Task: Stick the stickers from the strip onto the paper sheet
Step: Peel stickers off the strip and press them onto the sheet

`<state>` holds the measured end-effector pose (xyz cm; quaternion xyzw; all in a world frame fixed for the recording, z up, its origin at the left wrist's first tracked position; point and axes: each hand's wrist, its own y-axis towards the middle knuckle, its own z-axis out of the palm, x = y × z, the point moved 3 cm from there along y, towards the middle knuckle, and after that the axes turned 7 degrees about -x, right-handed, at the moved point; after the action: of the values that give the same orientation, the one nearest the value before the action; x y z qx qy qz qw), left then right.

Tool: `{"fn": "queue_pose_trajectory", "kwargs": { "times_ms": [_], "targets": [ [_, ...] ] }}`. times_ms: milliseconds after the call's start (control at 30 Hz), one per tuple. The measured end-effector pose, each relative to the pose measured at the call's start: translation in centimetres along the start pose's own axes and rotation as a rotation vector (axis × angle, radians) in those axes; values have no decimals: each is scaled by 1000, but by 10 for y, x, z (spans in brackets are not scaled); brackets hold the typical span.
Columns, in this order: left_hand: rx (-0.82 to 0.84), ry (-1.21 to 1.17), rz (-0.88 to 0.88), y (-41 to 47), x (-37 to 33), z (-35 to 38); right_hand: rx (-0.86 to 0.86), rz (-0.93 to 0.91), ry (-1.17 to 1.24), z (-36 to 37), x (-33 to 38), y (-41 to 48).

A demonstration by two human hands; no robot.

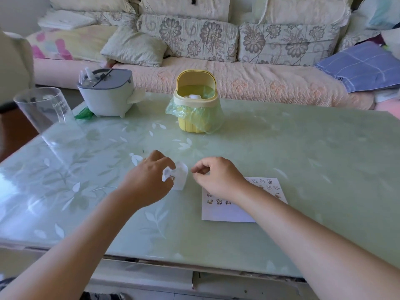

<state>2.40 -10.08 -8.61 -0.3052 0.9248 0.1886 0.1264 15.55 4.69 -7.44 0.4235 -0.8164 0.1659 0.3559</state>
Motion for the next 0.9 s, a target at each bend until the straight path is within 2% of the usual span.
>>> {"fn": "queue_pose_trajectory", "kwargs": {
  "times_ms": [167, 400, 533, 633, 733, 900],
  "targets": [
    [3, -80, 13, -1, 5, 2, 68, 60, -13, 24, 11, 7],
    [8, -211, -15, 4, 6, -4, 64, 183, 164, 28, 7, 19],
    [-10, -225, -2, 4, 5, -6, 41, 199, 179, 17, 4, 21],
    [-36, -312, -62, 5, 2, -9, -25, 163, 101, 7, 2, 21],
    [-36, -392, -134, 7, -3, -12, -85, 88, -116, 0, 2, 20],
    [-33, -524, -198, 6, -8, -14, -158, -13, -166, -6, 9, 16]
  ]
}}
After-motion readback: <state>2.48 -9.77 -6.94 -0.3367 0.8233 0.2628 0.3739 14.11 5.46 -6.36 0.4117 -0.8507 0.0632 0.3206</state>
